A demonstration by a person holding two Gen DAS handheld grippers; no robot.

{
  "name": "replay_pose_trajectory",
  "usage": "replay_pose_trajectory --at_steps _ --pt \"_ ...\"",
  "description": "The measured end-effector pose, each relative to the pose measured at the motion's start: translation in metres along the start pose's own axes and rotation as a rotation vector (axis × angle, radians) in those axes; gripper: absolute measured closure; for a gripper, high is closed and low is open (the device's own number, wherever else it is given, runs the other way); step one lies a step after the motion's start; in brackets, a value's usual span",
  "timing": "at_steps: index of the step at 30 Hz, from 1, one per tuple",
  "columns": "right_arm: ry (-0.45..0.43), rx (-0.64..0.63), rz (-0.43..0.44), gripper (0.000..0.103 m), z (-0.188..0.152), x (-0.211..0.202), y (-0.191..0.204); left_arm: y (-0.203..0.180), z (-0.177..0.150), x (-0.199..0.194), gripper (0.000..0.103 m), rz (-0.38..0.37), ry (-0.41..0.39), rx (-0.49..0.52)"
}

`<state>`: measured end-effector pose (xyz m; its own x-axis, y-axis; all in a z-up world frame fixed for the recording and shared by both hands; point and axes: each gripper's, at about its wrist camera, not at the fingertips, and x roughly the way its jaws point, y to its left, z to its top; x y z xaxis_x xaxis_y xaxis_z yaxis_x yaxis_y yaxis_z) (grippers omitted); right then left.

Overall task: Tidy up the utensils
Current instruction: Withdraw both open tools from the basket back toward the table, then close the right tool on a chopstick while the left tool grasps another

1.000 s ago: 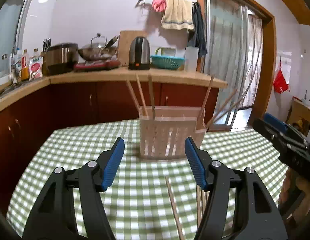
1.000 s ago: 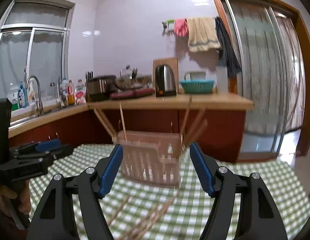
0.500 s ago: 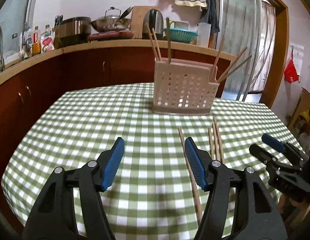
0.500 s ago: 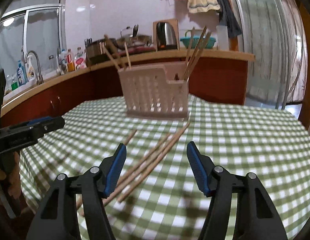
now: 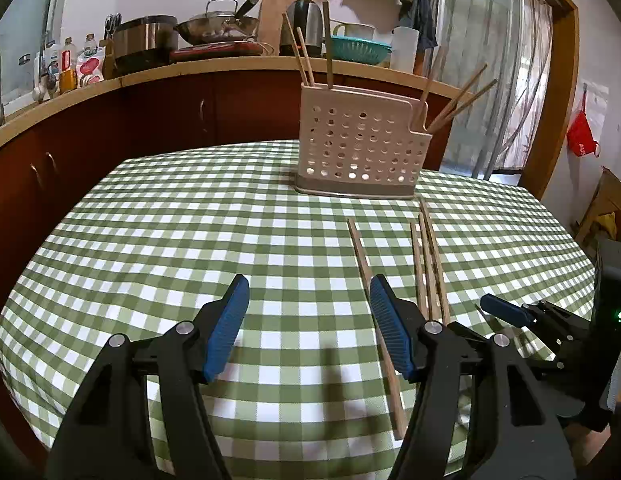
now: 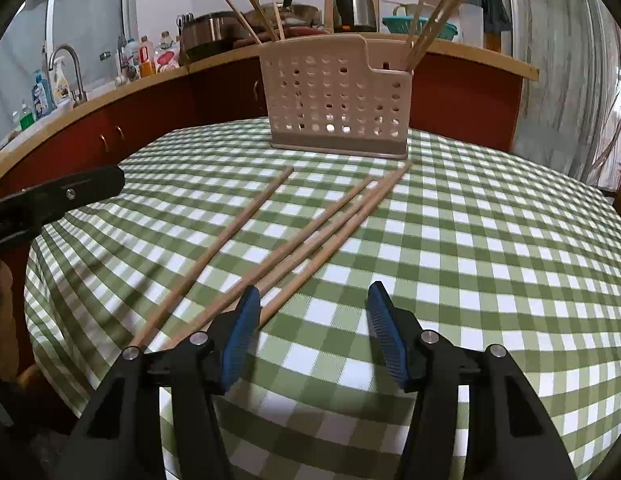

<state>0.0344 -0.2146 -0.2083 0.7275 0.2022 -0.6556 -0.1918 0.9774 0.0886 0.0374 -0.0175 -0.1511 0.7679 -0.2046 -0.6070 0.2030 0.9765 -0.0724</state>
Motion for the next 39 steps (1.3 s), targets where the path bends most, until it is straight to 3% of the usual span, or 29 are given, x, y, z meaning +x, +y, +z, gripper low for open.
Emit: replay_pose_trajectory --at_steps 5,8,16,26,35,39 --pt "0.010 0.022 -0.045 0.050 -0.002 -0.001 -0.012 -0.007 -0.006 0.003 0.042 -0.007 0.021 0.012" --pt "-0.004 0.054 -0.025 0.050 -0.003 -0.006 -0.019 -0.008 -0.009 0.005 0.042 -0.012 0.035 0.006" --pt "0.000 -0.023 0.026 0.050 -0.006 0.000 0.006 -0.011 -0.011 0.007 0.042 -0.014 0.042 0.009" --pt "0.002 0.013 0.012 0.091 -0.008 -0.007 -0.014 -0.019 -0.022 0.011 0.042 -0.038 0.076 0.011" --pt "0.001 0.044 -0.044 0.096 -0.020 -0.023 -0.043 -0.031 -0.041 0.021 0.043 -0.063 0.129 0.033" --pt "-0.001 0.057 -0.053 0.096 -0.025 -0.029 -0.050 -0.037 -0.051 0.025 0.052 -0.073 0.156 0.048"
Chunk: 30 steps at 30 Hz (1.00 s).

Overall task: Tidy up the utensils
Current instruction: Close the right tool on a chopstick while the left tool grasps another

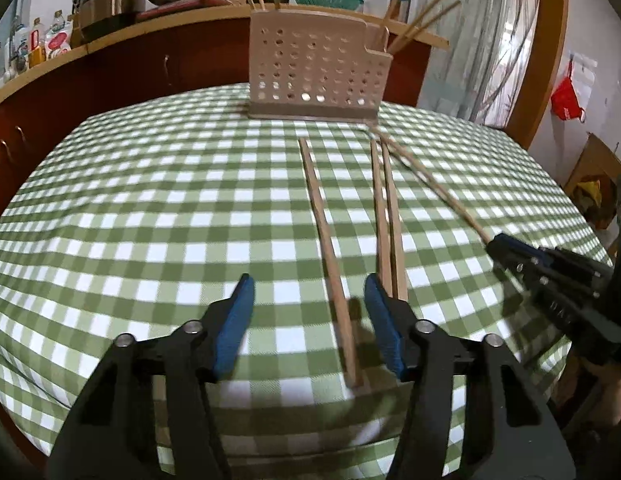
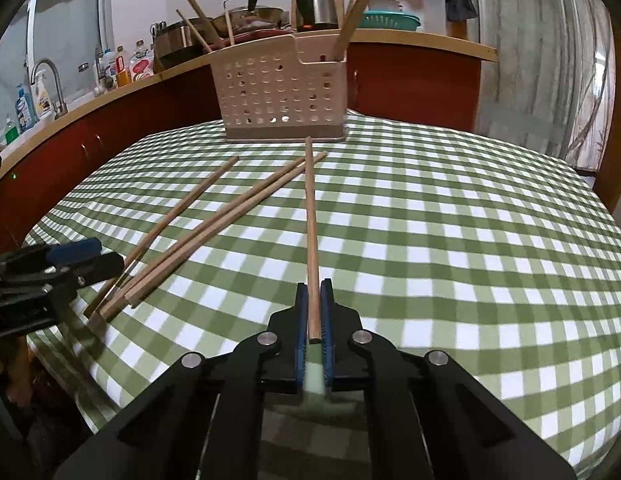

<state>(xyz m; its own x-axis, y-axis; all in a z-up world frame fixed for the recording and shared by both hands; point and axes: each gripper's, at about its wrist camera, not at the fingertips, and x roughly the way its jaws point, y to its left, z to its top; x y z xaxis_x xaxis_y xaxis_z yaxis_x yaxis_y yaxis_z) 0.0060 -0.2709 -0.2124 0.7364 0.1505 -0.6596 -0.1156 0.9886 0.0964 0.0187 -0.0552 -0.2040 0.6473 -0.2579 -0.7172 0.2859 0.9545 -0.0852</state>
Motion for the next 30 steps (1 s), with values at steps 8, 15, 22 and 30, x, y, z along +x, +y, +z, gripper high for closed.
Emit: replay_pose_trajectory --at_steps 8,15,22,30 --pt "-0.019 0.024 0.011 0.096 -0.002 -0.003 -0.008 0.004 -0.011 -0.002 0.081 0.037 -0.008 0.010" --pt "-0.023 0.022 0.022 0.087 -0.003 -0.002 -0.006 0.001 -0.014 -0.004 0.085 0.053 -0.028 0.029" --pt "-0.023 0.026 0.042 0.090 -0.005 -0.003 -0.007 0.001 -0.015 -0.005 0.095 0.034 -0.038 0.029" --pt "-0.064 0.029 0.038 0.096 0.001 -0.015 -0.007 0.000 -0.009 -0.016 0.096 0.022 -0.073 0.038"
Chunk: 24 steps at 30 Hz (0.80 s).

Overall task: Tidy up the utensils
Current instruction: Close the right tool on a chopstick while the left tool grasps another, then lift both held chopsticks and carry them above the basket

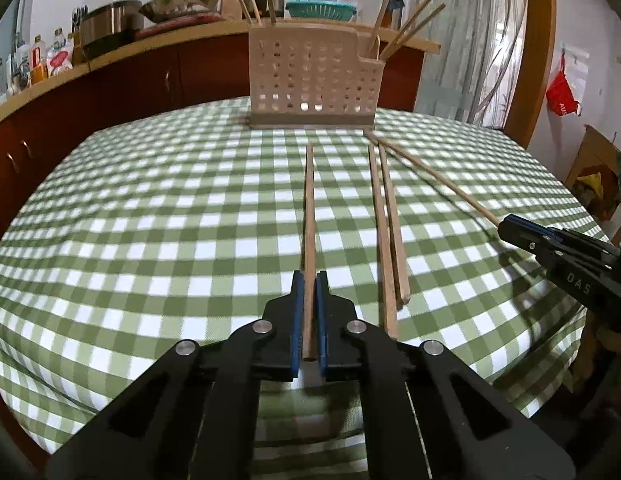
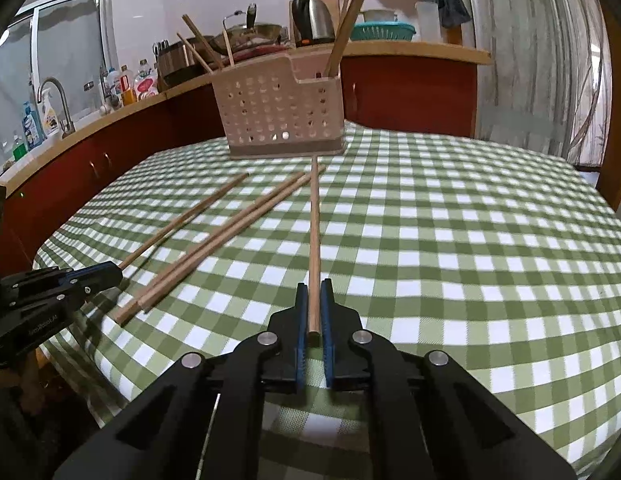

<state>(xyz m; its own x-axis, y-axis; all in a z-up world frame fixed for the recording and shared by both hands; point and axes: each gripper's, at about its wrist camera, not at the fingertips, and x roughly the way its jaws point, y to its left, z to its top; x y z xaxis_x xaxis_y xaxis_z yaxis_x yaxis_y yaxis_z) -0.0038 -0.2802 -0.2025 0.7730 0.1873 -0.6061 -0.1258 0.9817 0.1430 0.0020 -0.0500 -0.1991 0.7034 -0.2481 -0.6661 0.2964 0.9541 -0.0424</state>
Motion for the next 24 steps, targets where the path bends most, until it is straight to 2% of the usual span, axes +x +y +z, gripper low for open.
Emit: replay_pose_trajectory --at_steps 16,24 --pt "-0.223 -0.035 -0.029 0.096 0.054 -0.067 0.003 0.021 0.046 -0.060 0.096 0.012 -0.187 -0.047" --pt "-0.315 -0.061 -0.026 0.096 0.082 -0.095 0.006 0.031 0.069 -0.082 0.096 0.005 -0.232 -0.066"
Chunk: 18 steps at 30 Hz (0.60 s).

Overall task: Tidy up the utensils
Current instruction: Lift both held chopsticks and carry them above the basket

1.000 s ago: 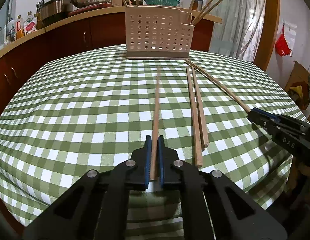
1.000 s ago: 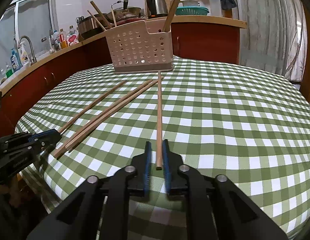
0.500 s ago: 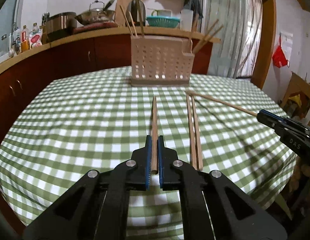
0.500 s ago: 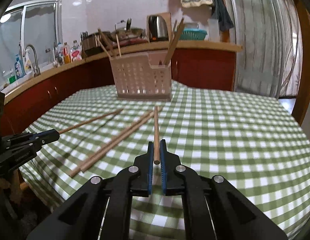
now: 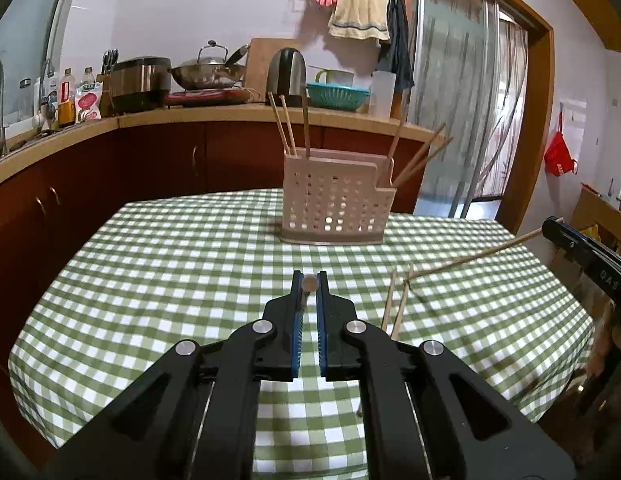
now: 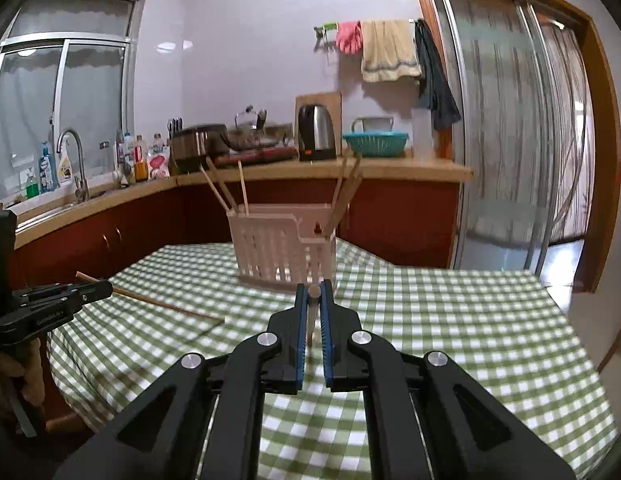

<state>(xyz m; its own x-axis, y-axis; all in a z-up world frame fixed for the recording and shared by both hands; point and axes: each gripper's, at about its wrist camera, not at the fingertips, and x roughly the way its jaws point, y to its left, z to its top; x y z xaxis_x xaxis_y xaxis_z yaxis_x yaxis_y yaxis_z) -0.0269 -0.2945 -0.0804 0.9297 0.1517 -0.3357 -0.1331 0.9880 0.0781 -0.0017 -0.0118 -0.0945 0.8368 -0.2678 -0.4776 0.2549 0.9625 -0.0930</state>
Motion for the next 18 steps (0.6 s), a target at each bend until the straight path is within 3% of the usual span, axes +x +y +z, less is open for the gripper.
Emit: replay_pose_trajectory --at_steps 18 --pt "-0.037 -0.034 0.037 0.096 0.047 0.048 0.000 0.006 0.052 0.030 0.096 -0.047 -0.007 0.024"
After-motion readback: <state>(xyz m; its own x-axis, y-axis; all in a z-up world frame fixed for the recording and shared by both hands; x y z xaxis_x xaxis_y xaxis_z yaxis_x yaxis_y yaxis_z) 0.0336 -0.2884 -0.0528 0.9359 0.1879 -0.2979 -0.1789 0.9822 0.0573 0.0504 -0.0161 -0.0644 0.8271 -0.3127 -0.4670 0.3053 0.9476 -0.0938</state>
